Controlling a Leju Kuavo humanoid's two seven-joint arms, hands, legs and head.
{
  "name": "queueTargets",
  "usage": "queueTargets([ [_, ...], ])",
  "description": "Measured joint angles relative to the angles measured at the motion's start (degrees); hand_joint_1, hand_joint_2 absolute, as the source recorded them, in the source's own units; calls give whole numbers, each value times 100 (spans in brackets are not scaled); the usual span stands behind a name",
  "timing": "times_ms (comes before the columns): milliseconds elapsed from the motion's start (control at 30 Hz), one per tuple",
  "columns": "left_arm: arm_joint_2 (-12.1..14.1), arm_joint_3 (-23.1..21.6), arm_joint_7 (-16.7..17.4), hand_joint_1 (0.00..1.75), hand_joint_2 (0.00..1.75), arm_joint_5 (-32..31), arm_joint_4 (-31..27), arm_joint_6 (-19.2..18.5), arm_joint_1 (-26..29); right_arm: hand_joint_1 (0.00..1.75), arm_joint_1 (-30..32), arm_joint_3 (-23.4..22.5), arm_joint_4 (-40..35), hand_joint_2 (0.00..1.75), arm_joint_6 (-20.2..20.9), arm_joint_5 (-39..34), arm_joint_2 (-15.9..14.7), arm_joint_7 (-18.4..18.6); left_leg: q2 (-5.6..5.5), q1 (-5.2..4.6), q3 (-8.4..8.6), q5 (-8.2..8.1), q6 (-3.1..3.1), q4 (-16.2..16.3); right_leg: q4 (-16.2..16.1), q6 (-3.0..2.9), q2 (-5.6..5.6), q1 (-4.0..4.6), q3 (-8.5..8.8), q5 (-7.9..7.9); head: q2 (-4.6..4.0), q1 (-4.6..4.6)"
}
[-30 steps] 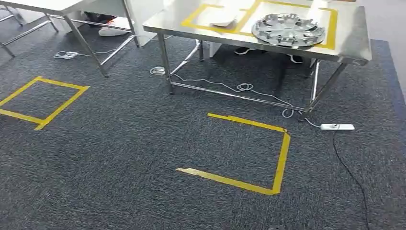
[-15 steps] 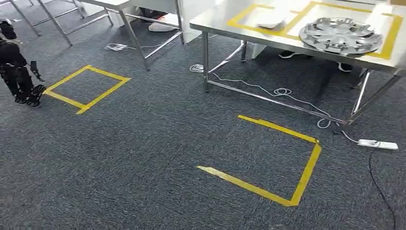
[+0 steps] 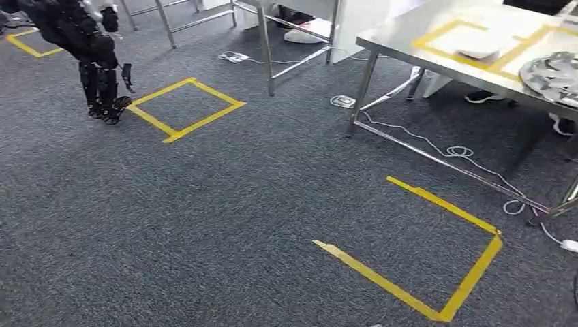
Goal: Take the parts from the cabinet and place them on the table.
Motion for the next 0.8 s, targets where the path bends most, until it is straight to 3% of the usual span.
queueTargets([
  [33,-9,-13,40,0,0,-18,0,22,-23,0,-8,51,0,0,-7,49,0,11,-81,-4,13,0,0,0,-512,-34,63,8,203,305,0,-4],
  [67,-20,-15,76,0,0,-35,-2,29,-51,0,-18,101,2,0,-7,90,0,26,-158,-3,22,1,-2,0,-1062,-80,265,19,429,582,0,0],
  [100,-28,-20,96,0,0,-50,-2,29,-85,0,-19,135,13,0,-7,129,-11,44,-211,-17,10,1,-19,11,-1305,-113,530,21,527,568,0,-9],
  [167,-35,-29,112,0,0,-59,-2,31,-125,0,-25,175,26,0,-11,164,-11,48,-297,-12,-19,0,-46,33,-1409,-81,483,-1,555,563,0,-9],
  [267,-61,-55,169,0,0,-99,0,40,-137,0,-39,313,46,0,-13,293,-13,129,-493,28,-68,58,-174,-17,-1442,-133,316,34,645,597,0,-6],
  [300,-59,-55,188,0,0,-109,-2,44,-143,0,-39,359,46,0,-15,326,-13,155,-395,26,-68,15,-168,45,-1532,-152,223,-17,682,660,0,-13],
  [333,-68,-63,201,0,0,-116,0,59,-157,0,-34,398,50,0,-15,367,-15,162,-29,-1,-150,-135,-192,221,-1573,-172,153,-2,713,663,0,-34],
  [367,-77,-79,217,0,0,-116,-2,70,-189,0,-33,433,59,0,-20,394,-15,168,160,6,-319,-360,-229,573,-1579,-189,61,0,723,662,0,-63],
  [433,-85,-133,260,0,0,-118,-2,101,-247,0,-24,505,88,0,-57,457,-22,223,307,46,-765,-777,-290,1504,-1577,-203,-152,13,728,633,0,-59],
  [467,-87,-149,265,0,0,-118,-2,112,-253,0,-22,531,94,0,-77,472,-22,230,323,68,-883,-829,-316,1749,-1576,-200,-235,14,730,625,0,-55],
  [500,-87,-155,273,0,0,-118,0,116,-245,0,-29,553,99,0,-90,486,-22,234,337,93,-864,-727,-342,1716,-1575,-191,-322,12,742,607,0,-61],
  [533,-87,-157,278,0,0,-116,0,118,-233,0,-34,588,103,0,-98,501,-22,238,359,114,-710,-510,-358,1412,-1574,-182,-392,9,760,592,0,-61],
  [567,-87,-157,278,0,0,-114,-2,118,-233,0,-37,617,103,0,-101,514,-22,238,420,130,-442,-235,-368,896,-1571,-161,-466,4,794,567,0,-61],
  [600,-87,-157,278,0,0,-114,-2,120,-240,0,-36,641,103,0,-100,527,-22,238,598,135,-138,18,-369,326,-1565,-137,-534,2,837,533,0,-61],
  [633,-87,-160,278,0,0,-116,-2,120,-247,0,-34,649,103,0,-100,529,-22,238,775,132,-19,63,-365,86,-1560,-114,-567,11,852,516,0,-61],
  [667,-92,-160,278,0,0,-114,-2,120,-251,0,-33,654,103,0,-100,529,-22,238,893,112,8,2,-365,34,-1561,-100,-584,21,858,508,0,-59],
  [700,-96,-160,278,0,0,-114,-2,118,-276,0,-40,667,107,0,-105,531,-26,243,876,79,18,-12,-278,-5,-1524,-55,-636,63,802,454,0,-63],
  [800,-96,-162,278,0,0,-116,-2,114,-266,0,-84,689,109,0,-109,534,-26,245,665,34,-26,-36,-176,14,-1568,31,-806,41,939,432,0,-50],
])
